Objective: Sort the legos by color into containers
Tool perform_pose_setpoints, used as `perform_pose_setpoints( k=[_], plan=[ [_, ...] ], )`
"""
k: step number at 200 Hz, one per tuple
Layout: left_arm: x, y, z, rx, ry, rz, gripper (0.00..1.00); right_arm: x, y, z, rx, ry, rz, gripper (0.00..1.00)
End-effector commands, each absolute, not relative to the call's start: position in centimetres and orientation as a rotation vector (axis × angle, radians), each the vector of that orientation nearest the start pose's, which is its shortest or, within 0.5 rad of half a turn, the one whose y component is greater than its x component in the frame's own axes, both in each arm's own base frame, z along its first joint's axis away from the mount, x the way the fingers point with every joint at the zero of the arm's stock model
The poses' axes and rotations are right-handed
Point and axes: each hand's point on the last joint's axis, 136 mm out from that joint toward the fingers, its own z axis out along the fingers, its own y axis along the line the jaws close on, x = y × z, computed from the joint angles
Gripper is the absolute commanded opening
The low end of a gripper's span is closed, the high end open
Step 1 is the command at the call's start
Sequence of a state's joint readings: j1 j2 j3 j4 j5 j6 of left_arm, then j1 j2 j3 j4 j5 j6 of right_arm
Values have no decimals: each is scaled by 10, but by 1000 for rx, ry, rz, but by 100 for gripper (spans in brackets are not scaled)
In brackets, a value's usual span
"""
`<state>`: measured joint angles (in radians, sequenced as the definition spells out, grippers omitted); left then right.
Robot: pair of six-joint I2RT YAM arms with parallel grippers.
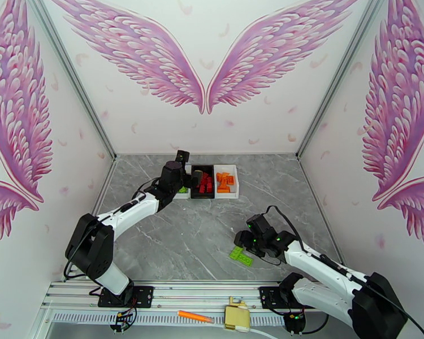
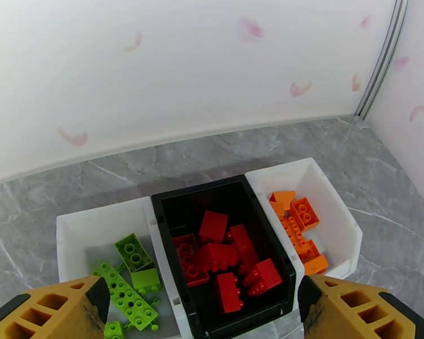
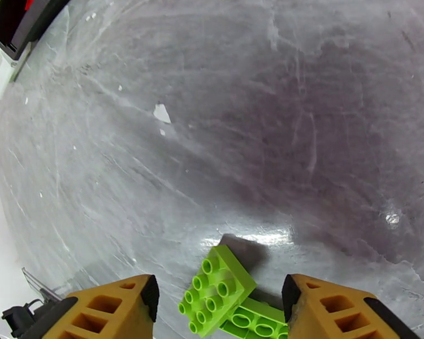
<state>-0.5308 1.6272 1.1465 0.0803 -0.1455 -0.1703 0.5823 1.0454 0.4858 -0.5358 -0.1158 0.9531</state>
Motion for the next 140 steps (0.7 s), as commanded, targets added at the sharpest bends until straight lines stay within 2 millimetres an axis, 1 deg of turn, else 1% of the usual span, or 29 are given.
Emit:
perform_pose_setpoints(
  k=[1,20,71,81,111,129,140],
  plan=[
    [445,-230,233,265,1932,-304,92,186,154,40,515,2796,645,56],
    [446,-232,233,271,1932,-307,92,188,158,39,510,2792,672,52],
    [446,-233,230,279,1938,-310,92,188,164,27,533,2812,707,45],
    [446,-234,230,281,1938,-309,92,188,164,25,536,2817,702,39],
    [446,-233,231,283,1934,-303,93,188,164,20,544,2829,685,35],
    [446,-231,230,282,1937,-297,93,190,163,21,557,2819,676,29],
    [445,-232,229,284,1937,-297,93,192,163,22,562,2810,677,27]
  ],
)
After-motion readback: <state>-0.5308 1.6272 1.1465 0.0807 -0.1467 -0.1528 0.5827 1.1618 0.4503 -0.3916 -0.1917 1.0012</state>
